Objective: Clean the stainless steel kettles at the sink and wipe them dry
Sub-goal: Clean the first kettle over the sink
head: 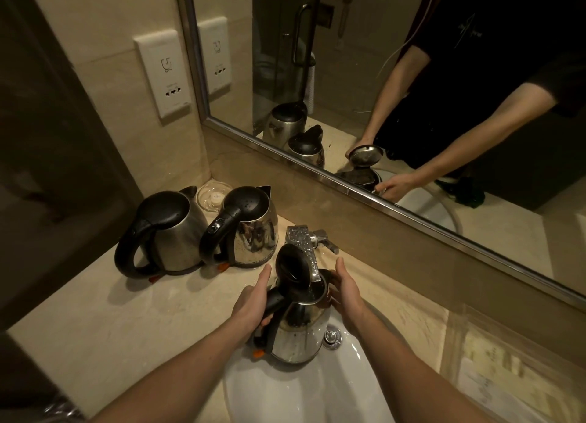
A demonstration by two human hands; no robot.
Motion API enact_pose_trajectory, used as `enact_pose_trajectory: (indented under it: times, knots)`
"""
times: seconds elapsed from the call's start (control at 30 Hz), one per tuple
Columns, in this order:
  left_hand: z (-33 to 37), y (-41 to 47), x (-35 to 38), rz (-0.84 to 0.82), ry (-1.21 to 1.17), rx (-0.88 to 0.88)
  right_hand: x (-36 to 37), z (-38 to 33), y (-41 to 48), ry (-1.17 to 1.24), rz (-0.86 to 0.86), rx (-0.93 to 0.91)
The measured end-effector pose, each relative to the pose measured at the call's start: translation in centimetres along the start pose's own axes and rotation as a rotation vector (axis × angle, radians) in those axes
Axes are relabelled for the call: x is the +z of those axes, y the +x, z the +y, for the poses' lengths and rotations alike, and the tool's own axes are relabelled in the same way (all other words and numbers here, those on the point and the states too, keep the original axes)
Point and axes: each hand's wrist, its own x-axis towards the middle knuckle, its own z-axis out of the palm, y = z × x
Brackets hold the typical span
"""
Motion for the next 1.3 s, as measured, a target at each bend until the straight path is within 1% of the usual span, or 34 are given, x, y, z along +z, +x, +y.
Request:
enact_pose_trajectory:
  times: [0.3, 0.83, 1.1, 1.3]
  knots:
    - [0.2, -0.1, 0.0, -0.013, 0.039, 0.022, -0.1, 0.2, 0.1, 0.001, 0.023, -0.011]
    - [0.2, -0.2, 0.0, -0.013, 0.026, 0.021, -0.2, 0.4, 0.5, -0.014, 0.016, -0.011]
    - [0.3, -0.4, 0.0, -0.012, 0.019, 0.029, -0.1, 0.3, 0.7, 0.007, 0.027, 0.012]
    - [0.1, -0.4, -0.1, -0.026, 0.019, 0.040, -0.1, 0.7, 0.9, -0.024, 0.030, 0.025]
